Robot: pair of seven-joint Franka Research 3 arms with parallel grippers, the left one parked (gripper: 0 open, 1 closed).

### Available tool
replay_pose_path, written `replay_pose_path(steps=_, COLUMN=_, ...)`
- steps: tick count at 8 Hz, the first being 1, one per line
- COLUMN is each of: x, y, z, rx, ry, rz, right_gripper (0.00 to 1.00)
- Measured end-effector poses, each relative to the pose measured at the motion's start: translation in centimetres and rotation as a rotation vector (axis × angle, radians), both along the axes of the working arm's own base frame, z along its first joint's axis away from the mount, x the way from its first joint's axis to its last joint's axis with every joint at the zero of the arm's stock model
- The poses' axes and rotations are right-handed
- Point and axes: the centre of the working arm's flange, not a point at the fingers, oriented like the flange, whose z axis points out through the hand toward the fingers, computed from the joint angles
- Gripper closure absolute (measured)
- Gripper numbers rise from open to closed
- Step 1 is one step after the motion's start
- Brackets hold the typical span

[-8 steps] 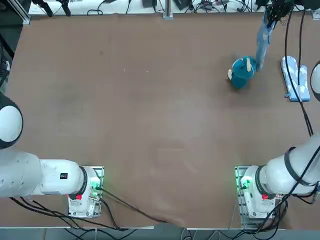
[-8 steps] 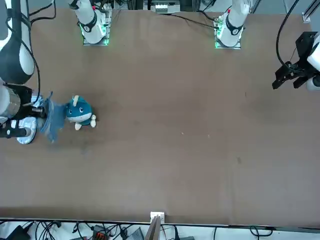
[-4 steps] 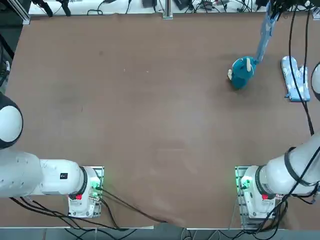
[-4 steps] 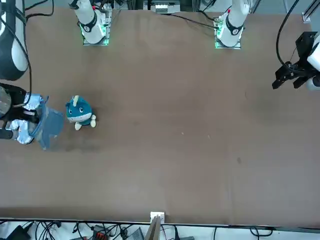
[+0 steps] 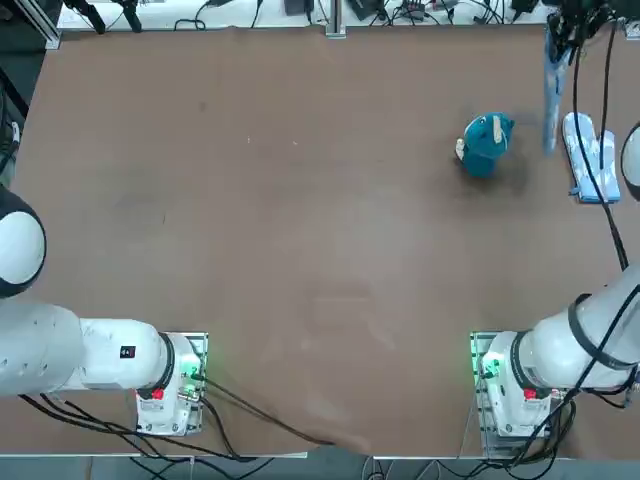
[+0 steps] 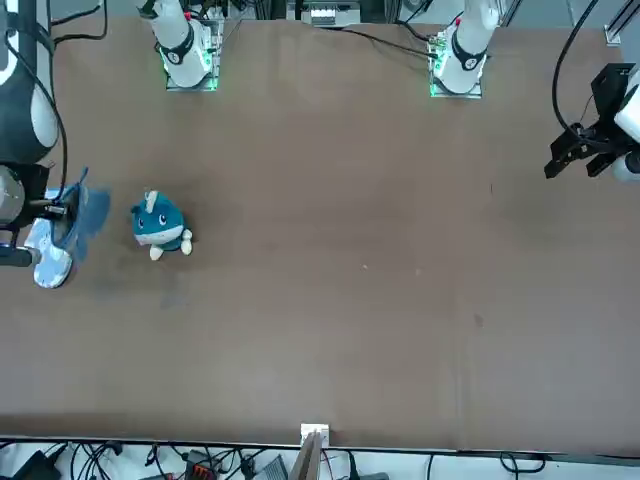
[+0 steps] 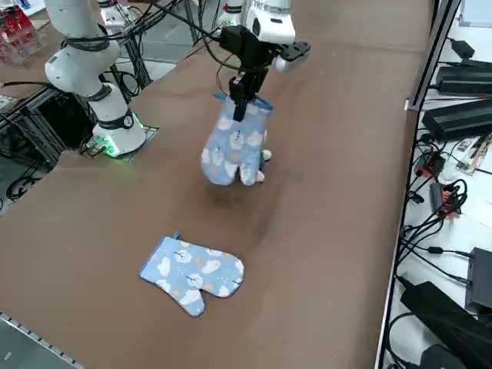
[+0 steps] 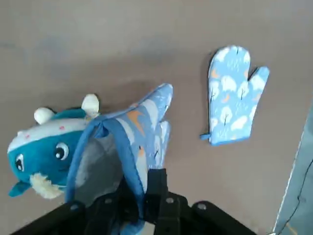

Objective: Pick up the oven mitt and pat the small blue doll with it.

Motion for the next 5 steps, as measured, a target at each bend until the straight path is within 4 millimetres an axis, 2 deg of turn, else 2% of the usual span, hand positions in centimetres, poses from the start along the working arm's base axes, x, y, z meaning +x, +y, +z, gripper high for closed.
replay_pose_path(steps=1, x=0.1, y=2.1, z=-0.9, rx=-0.009, ry=0.007, rz=-0.007, right_gripper=0.96)
replay_pose_path(steps=3, x=0.4, y=8.1, z=-2.5, rx=-0.044, ry=0.0, rz=-0.026, right_gripper=0.96)
replay_pose_path(steps=4, x=0.5, y=9.8, z=-3.1, rx=-0.053, ry=-0.008, rz=-0.021, right_gripper=0.96)
replay_pose_path(steps=5, x=1.0, y=9.9, z=-3.2, rx=-0.054, ry=-0.032, rz=-0.016, right_gripper=0.96)
